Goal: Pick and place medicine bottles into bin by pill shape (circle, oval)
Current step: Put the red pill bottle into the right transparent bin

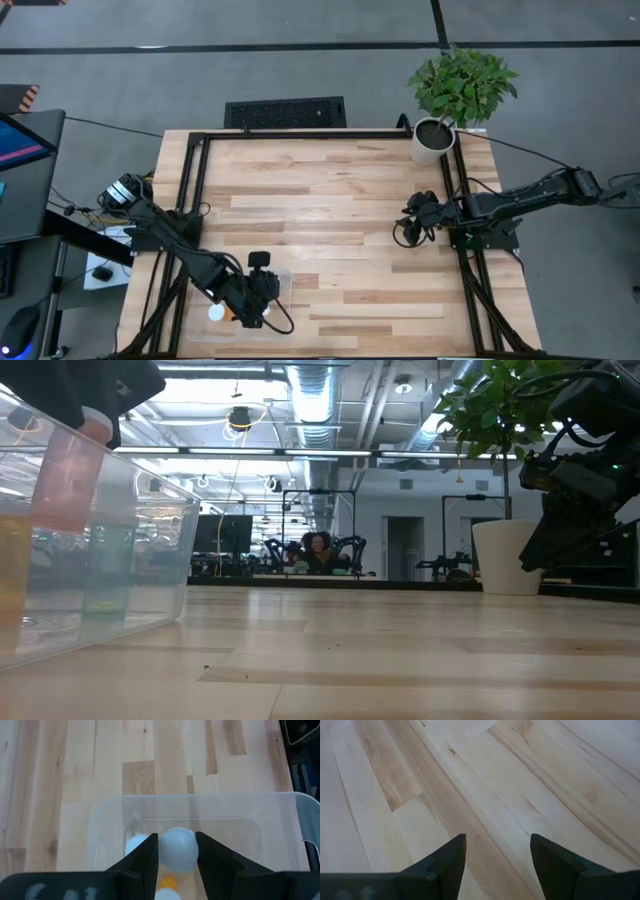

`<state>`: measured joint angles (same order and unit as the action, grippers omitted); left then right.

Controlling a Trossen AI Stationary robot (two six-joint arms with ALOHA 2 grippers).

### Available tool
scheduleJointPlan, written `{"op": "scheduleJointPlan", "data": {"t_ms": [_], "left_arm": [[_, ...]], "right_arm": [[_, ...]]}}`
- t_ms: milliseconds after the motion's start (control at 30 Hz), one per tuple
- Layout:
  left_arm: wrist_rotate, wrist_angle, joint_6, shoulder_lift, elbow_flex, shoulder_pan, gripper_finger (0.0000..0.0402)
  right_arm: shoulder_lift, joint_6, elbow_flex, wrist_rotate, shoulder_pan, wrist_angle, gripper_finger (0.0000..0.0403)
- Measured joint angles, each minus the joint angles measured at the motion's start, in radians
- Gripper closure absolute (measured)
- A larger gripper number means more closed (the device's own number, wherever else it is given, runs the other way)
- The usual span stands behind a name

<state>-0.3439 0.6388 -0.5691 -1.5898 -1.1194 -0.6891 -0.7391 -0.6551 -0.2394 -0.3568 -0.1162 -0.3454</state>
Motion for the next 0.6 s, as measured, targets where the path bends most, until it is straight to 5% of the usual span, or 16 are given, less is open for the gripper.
{"op": "scheduleJointPlan", "data": {"t_ms": [600], "left_arm": [[0.024, 0.004, 0.046, 0.000, 0.000, 0.000, 0.0295]], "right_arm": [[0.000, 0.000, 0.000, 0.000, 0.000, 0.000, 0.0168]]}}
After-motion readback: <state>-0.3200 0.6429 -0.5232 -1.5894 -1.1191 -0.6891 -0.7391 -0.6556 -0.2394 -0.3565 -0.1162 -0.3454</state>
